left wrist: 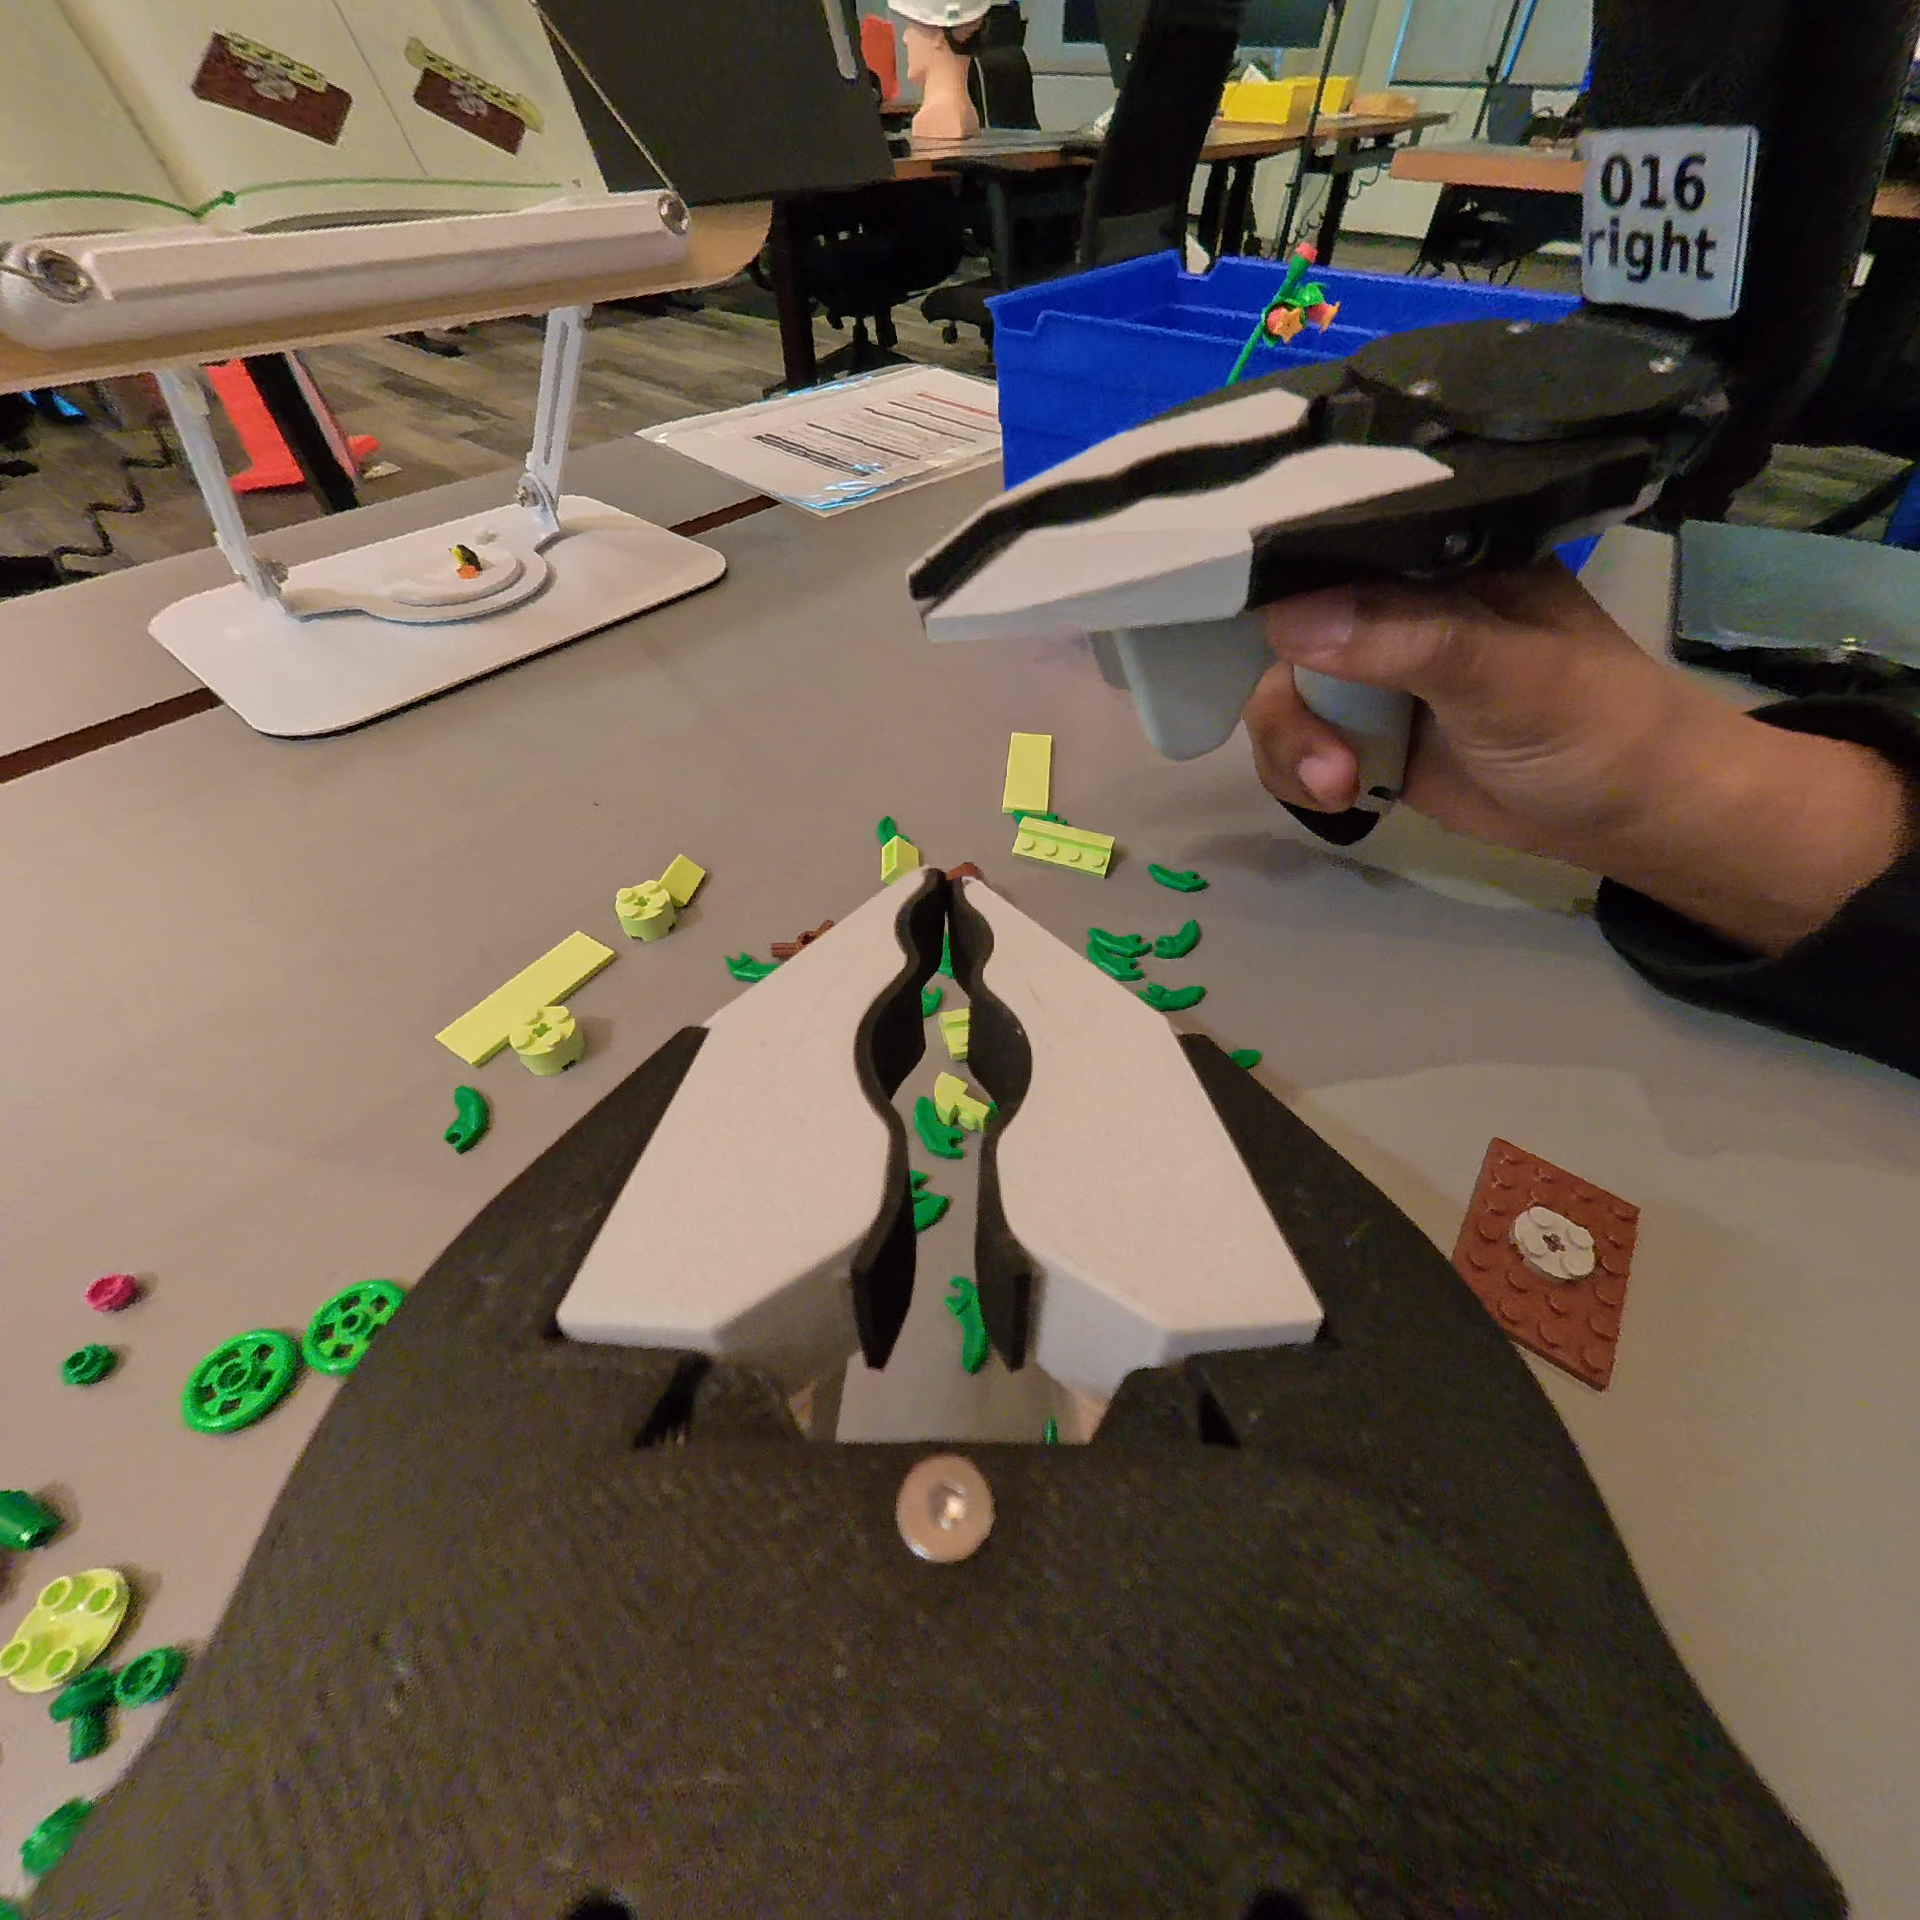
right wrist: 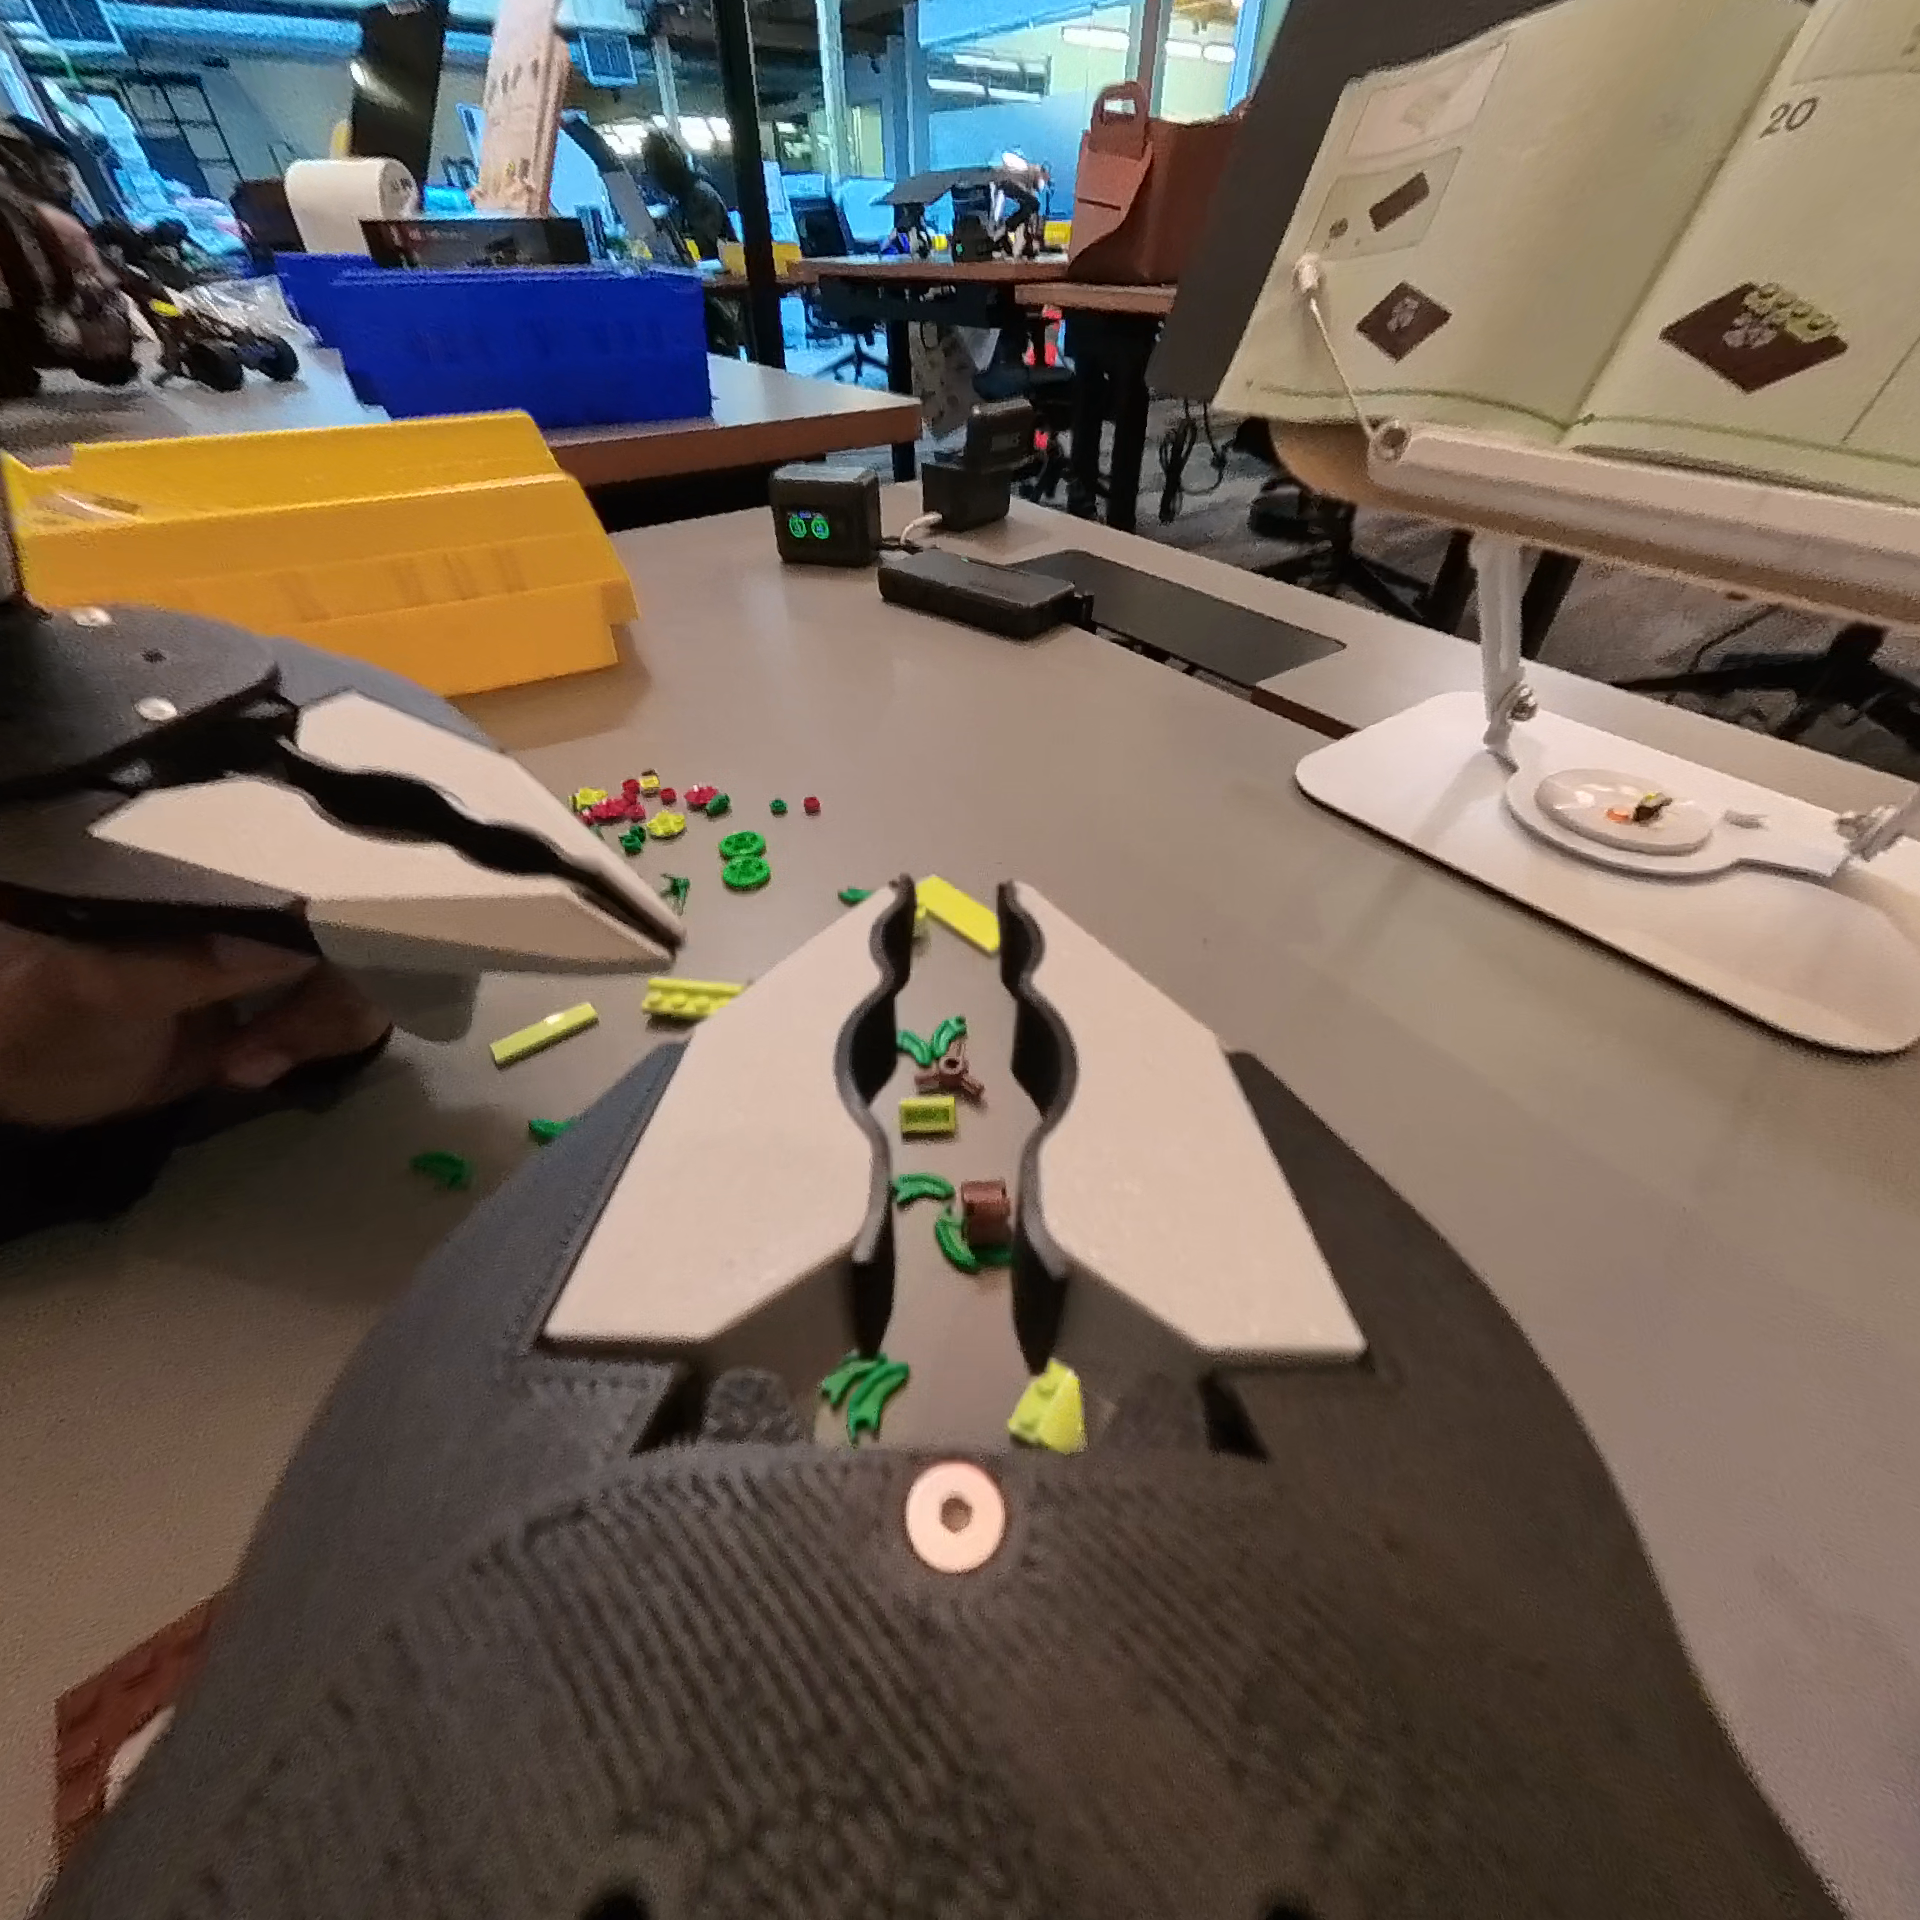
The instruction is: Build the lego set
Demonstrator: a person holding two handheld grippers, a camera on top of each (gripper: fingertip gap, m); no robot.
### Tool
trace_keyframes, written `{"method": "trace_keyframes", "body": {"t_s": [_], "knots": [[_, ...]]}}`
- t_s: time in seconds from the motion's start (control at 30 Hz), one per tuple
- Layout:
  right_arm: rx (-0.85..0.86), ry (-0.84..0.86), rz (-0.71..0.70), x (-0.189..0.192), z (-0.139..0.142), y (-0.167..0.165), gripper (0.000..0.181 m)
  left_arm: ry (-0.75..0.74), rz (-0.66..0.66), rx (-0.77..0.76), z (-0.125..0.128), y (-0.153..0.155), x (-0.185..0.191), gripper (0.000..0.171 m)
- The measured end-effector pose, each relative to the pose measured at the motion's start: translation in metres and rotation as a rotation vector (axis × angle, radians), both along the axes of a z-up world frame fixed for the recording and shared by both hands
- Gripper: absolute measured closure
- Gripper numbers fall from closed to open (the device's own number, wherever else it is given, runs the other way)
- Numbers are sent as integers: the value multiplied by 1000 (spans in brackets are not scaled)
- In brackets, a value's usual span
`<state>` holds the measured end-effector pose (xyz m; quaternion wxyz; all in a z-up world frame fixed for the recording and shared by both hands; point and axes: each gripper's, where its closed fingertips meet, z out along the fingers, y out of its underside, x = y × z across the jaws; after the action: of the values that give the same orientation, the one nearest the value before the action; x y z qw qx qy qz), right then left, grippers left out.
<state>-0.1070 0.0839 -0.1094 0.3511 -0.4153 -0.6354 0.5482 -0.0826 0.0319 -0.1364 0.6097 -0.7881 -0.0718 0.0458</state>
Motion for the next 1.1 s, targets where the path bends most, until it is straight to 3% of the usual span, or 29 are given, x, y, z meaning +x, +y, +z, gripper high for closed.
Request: {"method": "trace_keyframes", "body": {"t_s": [0.07,0.1,0.13,0.17,0.2,0.23,0.43,0.53,0.63,1.1], "knots": [[18,-43,0,8,-8,-2,165,-2,34,-11,2,-5,-4,168],[16,-79,-1,14,-12,-2,159,-9,81,-21,2,-9,-10,144],[9,-116,-15,20,-15,-1,142,-26,130,-42,0,-13,-16,109],[8,-155,-38,26,-21,1,124,-48,167,-85,-7,-18,-21,85],[17,-198,-72,31,-29,4,104,-62,197,-125,-14,-24,-26,67],[38,-245,-107,36,-40,8,89,-56,223,-133,-19,-30,-30,60],[194,-438,-244,44,-88,27,53,-94,245,-54,-12,-35,-34,65],[177,-520,-269,42,-99,33,46,-90,239,-48,-11,-35,-33,71],[172,-617,-276,42,-114,36,27,-82,237,-56,-12,-34,-33,75],[189,-628,-293,43,-116,38,25,-75,222,-47,-11,-34,-30,88]]}}
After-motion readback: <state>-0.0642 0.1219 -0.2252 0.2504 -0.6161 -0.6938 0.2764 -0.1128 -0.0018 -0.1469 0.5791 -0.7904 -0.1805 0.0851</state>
